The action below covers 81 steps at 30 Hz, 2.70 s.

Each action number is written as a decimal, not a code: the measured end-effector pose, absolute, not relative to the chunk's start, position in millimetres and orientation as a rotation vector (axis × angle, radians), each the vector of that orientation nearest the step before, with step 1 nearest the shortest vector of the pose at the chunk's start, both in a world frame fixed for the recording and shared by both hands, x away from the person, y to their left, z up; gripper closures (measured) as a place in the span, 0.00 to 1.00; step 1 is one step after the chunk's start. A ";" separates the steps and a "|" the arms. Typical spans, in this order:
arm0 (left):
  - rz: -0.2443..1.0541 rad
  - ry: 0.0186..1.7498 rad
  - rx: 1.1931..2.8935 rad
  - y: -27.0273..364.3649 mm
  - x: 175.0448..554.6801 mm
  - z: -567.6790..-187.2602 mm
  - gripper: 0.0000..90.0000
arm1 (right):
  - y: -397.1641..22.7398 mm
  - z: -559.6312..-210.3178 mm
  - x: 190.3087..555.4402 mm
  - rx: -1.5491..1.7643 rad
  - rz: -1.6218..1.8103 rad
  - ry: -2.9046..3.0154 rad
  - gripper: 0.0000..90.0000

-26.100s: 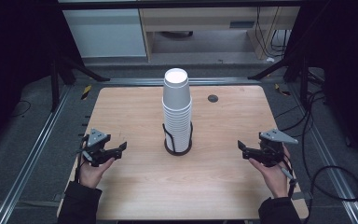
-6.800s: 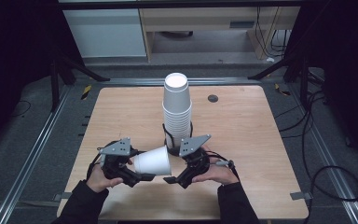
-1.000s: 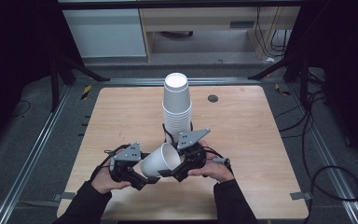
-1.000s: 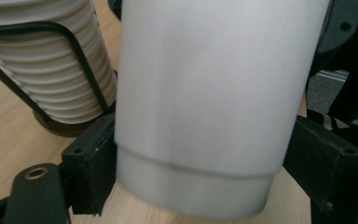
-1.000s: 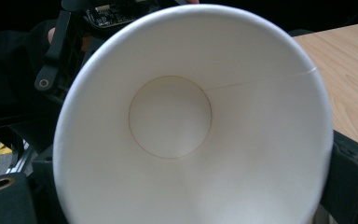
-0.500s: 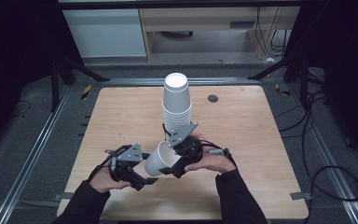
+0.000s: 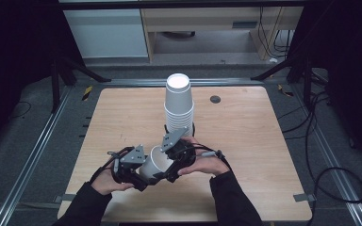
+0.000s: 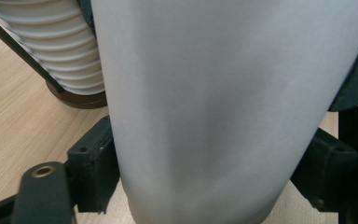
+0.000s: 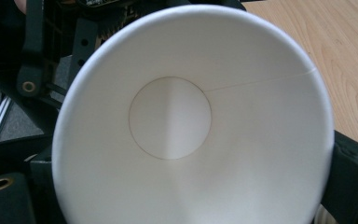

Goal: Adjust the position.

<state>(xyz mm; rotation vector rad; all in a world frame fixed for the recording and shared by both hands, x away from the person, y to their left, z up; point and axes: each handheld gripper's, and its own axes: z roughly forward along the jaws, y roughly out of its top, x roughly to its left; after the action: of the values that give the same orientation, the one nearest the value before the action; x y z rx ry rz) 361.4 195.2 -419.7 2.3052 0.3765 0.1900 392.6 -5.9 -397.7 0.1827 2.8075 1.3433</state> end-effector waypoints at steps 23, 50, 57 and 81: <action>0.176 0.387 2.302 197.3 362.3 -419.8 0.24 | -11.4 -396.9 391.0 0.201 1.390 2.769 0.04; 0.177 0.409 2.184 199.6 360.8 -414.4 0.24 | -51.0 -408.1 381.5 0.375 1.706 2.588 0.04; 0.180 0.402 2.189 196.5 359.6 -415.1 0.24 | -36.4 -413.7 382.6 0.395 1.756 2.568 0.04; 0.175 0.381 2.224 191.6 358.7 -417.7 0.24 | -23.9 -418.8 383.7 0.381 1.745 2.591 0.09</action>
<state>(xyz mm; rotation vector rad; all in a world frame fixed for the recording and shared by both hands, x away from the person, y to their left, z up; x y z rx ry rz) 358.7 191.6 -417.7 2.2238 0.3805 0.1751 383.7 -23.9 -418.8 0.3808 2.5914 1.7446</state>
